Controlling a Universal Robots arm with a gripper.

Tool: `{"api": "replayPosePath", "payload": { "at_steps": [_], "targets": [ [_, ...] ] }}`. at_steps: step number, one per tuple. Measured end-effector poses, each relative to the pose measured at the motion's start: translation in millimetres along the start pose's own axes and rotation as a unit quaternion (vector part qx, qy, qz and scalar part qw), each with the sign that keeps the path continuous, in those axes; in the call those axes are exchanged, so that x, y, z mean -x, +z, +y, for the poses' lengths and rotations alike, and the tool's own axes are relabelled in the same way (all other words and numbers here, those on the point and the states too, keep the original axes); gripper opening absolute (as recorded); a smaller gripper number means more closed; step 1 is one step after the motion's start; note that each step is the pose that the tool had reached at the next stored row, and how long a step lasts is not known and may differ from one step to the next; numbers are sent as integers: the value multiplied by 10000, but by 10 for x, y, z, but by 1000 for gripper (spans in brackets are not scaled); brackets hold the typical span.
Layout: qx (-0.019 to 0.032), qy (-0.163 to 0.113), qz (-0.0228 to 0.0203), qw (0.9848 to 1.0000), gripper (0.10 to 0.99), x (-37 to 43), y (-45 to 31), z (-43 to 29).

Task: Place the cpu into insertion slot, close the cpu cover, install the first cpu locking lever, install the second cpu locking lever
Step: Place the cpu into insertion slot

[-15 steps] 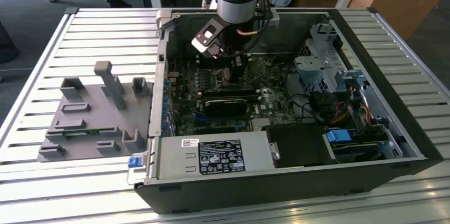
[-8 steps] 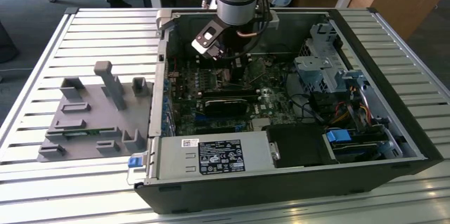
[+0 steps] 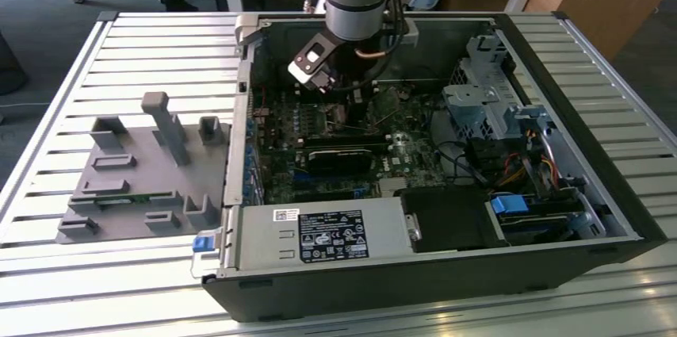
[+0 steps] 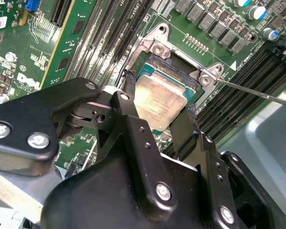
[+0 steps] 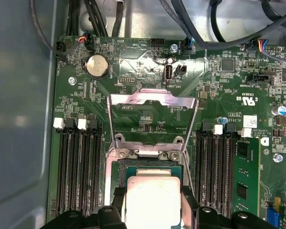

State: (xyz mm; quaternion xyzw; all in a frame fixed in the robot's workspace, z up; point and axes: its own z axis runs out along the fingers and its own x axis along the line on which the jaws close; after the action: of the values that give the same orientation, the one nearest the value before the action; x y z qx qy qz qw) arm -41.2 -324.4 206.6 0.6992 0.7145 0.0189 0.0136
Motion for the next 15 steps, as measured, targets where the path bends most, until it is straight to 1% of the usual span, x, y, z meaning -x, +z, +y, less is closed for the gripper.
{"api": "replayPosePath", "payload": {
  "at_steps": [15],
  "targets": [
    [1, 83, -3, 10000, 541, -17, 68, -5]
  ]
}}
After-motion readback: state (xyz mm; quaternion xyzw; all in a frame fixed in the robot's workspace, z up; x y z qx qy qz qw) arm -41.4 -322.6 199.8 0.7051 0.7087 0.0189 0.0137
